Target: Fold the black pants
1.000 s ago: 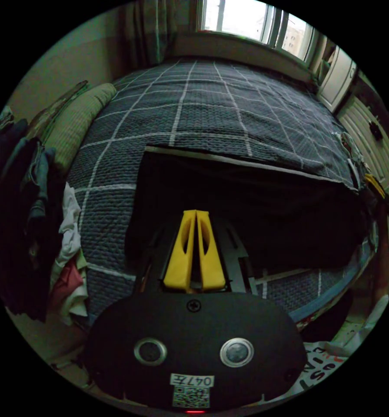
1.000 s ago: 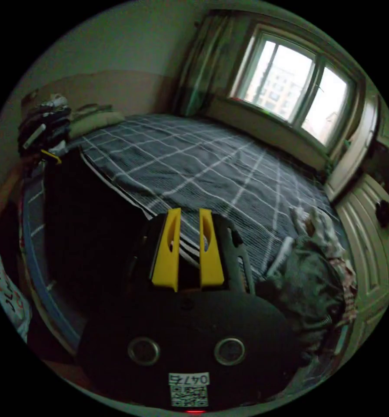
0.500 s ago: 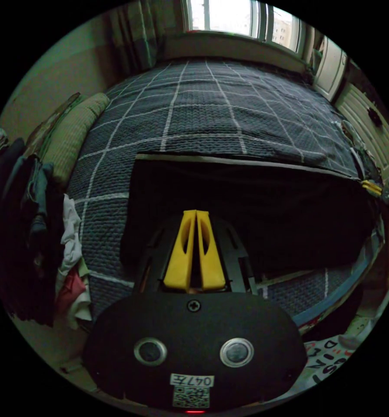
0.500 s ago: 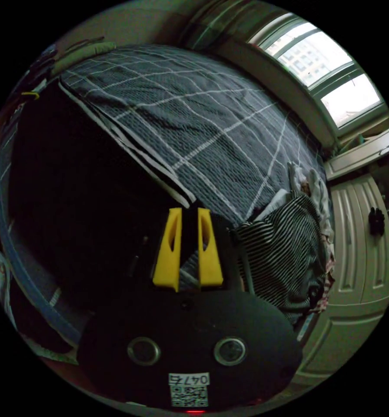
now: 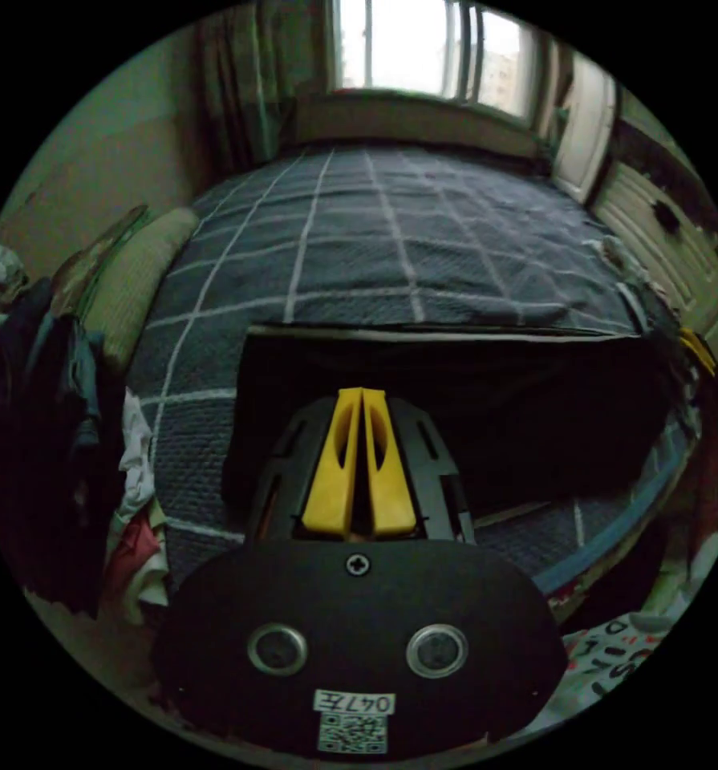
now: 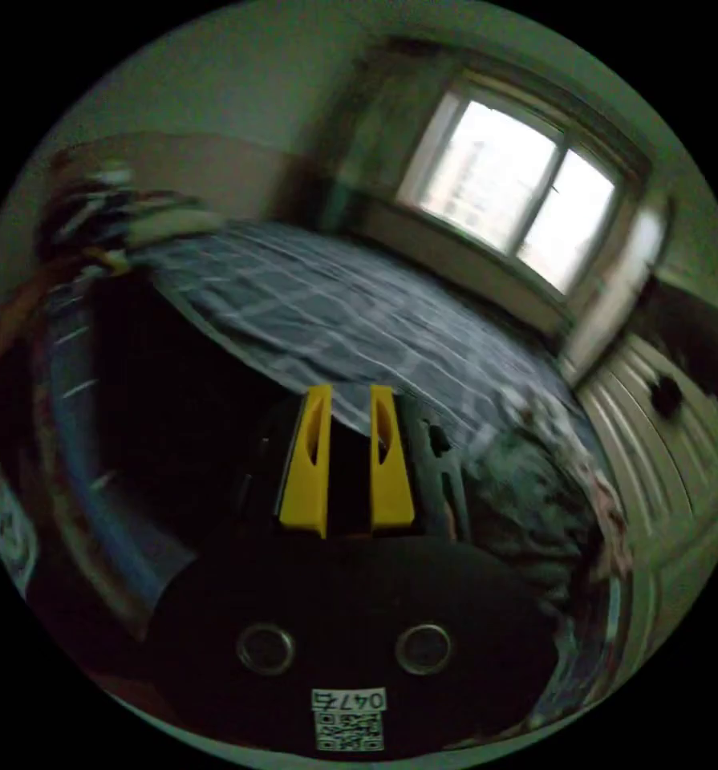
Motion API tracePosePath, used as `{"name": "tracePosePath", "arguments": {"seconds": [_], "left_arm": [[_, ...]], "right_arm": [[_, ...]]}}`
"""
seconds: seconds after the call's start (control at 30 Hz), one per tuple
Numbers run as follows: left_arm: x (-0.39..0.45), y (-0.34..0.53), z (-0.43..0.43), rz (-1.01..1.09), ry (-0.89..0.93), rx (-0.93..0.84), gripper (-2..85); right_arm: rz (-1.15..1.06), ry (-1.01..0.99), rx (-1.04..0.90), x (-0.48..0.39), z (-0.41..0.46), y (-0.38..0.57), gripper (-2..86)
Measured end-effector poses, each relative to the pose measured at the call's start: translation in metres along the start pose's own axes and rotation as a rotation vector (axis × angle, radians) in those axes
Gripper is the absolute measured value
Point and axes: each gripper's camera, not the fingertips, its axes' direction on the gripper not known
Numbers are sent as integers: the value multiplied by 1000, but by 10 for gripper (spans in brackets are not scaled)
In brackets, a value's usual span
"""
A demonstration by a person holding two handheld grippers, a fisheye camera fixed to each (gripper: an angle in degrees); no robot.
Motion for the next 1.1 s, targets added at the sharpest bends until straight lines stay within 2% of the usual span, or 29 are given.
{"name": "tracePosePath", "arguments": {"seconds": [0.07,0.2,0.27,0.43,0.5,0.57,0.63,0.67,0.73,0.87,0.97,1.1], "left_arm": [[32,5,-18,111,147,71,-8],[124,24,-51,408,586,152,-8],[166,36,-60,516,632,137,-9],[270,66,-56,678,589,2,-9],[314,90,-43,726,638,-97,-9],[341,111,-32,737,665,-132,-9],[366,130,-20,729,690,-163,-9],[379,140,-12,700,698,-176,-9],[395,153,-2,640,705,-169,-9],[420,173,7,524,718,-109,-9],[437,180,12,491,629,-101,-9],[469,190,22,519,558,-128,-9]], "right_arm": [[-226,-304,97,-54,-41,3,27],[-458,-424,27,-127,-60,20,38],[-598,-431,-92,-157,-58,34,38],[-691,-330,-135,-173,-56,42,8],[-638,-305,-145,-163,-53,35,1],[-473,-368,-154,-138,-51,24,2],[-385,-455,-69,-122,-56,24,11],[-394,-554,-11,-117,-62,28,30],[-453,-607,20,-120,-67,31,57],[-661,-571,-57,-148,-62,35,50],[-746,-527,-168,-164,-41,44,26],[-617,-500,-148,-145,-32,36,5]]}}
